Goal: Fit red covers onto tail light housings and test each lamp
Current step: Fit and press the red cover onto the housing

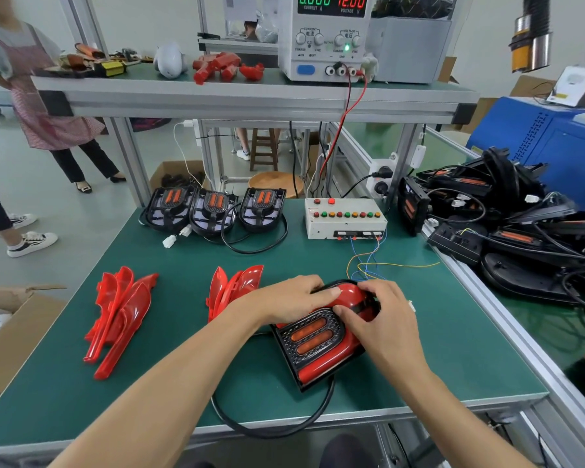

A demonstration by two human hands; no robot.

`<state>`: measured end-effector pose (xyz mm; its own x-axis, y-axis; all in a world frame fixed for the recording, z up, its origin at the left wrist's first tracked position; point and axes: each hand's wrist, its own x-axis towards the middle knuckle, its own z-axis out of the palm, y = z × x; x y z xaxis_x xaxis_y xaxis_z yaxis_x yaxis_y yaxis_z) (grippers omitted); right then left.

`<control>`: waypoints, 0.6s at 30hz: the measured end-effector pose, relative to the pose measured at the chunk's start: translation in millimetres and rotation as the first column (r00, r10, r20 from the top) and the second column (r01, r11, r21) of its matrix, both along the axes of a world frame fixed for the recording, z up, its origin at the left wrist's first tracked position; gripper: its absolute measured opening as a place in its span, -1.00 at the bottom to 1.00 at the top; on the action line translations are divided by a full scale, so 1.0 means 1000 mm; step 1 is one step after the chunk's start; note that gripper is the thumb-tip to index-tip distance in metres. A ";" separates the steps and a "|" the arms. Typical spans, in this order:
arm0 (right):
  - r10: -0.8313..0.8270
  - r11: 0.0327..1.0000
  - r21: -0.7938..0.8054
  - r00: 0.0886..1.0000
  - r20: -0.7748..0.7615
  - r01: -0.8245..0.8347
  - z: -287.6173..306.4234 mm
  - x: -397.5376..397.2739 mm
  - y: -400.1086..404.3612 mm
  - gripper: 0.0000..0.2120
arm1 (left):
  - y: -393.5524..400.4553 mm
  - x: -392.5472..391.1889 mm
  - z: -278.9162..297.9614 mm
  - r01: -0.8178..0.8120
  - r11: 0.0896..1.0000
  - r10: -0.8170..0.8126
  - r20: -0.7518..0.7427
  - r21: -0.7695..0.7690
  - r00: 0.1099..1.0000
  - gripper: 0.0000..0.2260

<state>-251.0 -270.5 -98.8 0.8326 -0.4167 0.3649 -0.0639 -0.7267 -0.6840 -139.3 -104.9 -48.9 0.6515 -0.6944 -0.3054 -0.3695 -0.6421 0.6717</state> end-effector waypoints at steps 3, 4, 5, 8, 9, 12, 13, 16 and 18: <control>-0.056 0.998 0.036 0.998 0.011 0.056 -0.004 -0.003 0.006 -0.55 | 0.001 0.001 -0.002 -0.002 1.000 0.002 0.014 -0.011 1.000 -0.59; -0.073 0.997 0.035 0.997 0.000 0.073 -0.004 -0.003 0.007 -0.54 | 0.001 0.001 -0.003 -0.008 1.000 0.008 0.005 -0.026 1.000 -0.59; -0.088 0.996 0.031 0.996 -0.009 0.088 -0.004 -0.003 0.008 -0.54 | 0.002 0.001 -0.004 -0.013 0.999 0.013 0.001 -0.038 1.000 -0.59; -0.116 0.992 0.038 0.993 -0.024 0.117 -0.003 -0.004 0.009 -0.53 | 0.002 0.000 -0.005 -0.008 0.999 0.009 0.035 -0.046 0.999 -0.58; -0.125 0.991 0.047 0.992 -0.030 0.126 -0.002 -0.004 0.010 -0.52 | 0.002 0.000 -0.005 -0.005 0.999 0.007 0.050 -0.043 0.999 -0.56; -0.154 0.985 0.069 0.987 -0.037 0.156 -0.003 -0.005 0.012 -0.50 | 0.001 0.000 -0.005 0.005 1.000 -0.003 0.084 -0.029 0.996 -0.55; -0.162 0.984 0.071 0.986 -0.041 0.164 -0.003 -0.005 0.012 -0.50 | 0.001 0.000 -0.005 0.007 1.000 -0.004 0.094 -0.027 0.996 -0.57; -0.179 0.981 0.066 0.982 -0.060 0.183 -0.003 -0.006 0.014 -0.49 | 0.000 0.000 -0.007 -0.001 0.999 0.005 0.101 -0.037 0.995 -0.62; -0.172 0.984 0.038 0.983 -0.060 0.175 -0.002 -0.007 0.014 -0.51 | 0.000 0.001 -0.008 -0.010 0.999 0.015 0.100 -0.051 0.995 -0.63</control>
